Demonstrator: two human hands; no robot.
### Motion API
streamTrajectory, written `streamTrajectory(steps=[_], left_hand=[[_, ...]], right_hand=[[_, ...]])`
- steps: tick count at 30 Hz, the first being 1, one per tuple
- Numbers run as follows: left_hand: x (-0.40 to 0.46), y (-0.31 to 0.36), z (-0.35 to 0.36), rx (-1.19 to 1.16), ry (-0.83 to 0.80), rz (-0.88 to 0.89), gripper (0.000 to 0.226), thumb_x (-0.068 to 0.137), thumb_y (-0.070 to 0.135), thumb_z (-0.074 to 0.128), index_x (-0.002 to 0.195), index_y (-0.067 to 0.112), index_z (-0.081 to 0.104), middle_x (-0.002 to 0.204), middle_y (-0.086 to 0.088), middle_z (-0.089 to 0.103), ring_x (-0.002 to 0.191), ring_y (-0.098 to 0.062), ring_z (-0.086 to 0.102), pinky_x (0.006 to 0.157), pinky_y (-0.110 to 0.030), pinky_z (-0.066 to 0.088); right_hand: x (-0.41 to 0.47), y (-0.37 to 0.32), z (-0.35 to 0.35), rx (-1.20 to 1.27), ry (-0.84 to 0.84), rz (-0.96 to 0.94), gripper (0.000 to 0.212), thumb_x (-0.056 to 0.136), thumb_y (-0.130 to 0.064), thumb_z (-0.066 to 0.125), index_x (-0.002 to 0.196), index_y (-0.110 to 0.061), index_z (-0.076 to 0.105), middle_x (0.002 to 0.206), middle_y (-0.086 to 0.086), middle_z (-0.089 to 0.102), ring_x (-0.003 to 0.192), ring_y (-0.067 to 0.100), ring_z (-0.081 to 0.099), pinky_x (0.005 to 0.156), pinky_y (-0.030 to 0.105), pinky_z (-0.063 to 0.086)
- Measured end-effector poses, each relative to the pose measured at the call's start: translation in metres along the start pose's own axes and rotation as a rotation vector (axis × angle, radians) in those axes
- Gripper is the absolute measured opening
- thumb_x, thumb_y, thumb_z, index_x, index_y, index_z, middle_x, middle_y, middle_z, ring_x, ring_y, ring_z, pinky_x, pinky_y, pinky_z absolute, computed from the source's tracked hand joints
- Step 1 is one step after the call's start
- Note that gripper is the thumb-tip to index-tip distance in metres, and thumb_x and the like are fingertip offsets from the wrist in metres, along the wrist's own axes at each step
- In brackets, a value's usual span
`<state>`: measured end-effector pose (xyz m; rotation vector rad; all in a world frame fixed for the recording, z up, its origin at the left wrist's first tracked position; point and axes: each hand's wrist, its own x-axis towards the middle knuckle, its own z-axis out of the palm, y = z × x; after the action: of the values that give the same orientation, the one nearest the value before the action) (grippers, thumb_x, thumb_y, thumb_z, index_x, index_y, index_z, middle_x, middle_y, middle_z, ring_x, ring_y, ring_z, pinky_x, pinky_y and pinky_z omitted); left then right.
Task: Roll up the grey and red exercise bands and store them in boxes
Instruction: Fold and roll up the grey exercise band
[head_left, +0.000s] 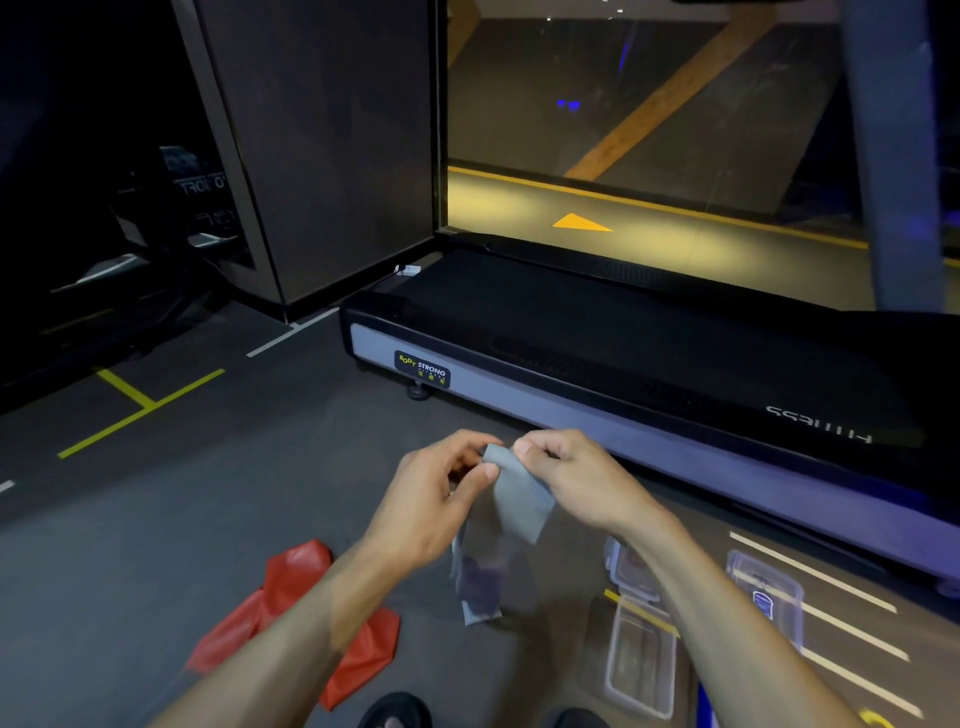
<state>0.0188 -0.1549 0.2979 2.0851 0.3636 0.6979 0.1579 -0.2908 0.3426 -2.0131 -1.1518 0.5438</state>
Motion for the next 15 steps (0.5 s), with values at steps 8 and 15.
streamTrajectory(steps=[8, 15], left_hand=[[0.0032, -0.0047, 0.0045, -0.221, 0.02, -0.069, 0.021, 0.09, 0.026, 0.068, 0.107, 0.039, 0.072, 0.087, -0.002, 0.073, 0.083, -0.014, 0.069, 0.081, -0.043, 0.056], [0.0011, -0.0082, 0.0067, -0.511, -0.155, -0.138, 0.021, 0.092, 0.019, 0.063, 0.11, 0.009, 0.069, 0.1, -0.003, 0.074, 0.097, -0.01, 0.066, 0.086, -0.024, 0.052]], right_hand=[[-0.0022, -0.0015, 0.0, -0.21, 0.11, -0.187, 0.015, 0.09, -0.045, 0.069, 0.097, -0.032, 0.066, 0.084, -0.014, 0.068, 0.086, 0.005, 0.058, 0.073, 0.029, 0.043], [0.0026, 0.0007, -0.0055, -0.204, 0.185, -0.213, 0.011, 0.093, -0.043, 0.067, 0.096, -0.032, 0.066, 0.079, -0.014, 0.065, 0.084, 0.005, 0.055, 0.072, 0.03, 0.04]])
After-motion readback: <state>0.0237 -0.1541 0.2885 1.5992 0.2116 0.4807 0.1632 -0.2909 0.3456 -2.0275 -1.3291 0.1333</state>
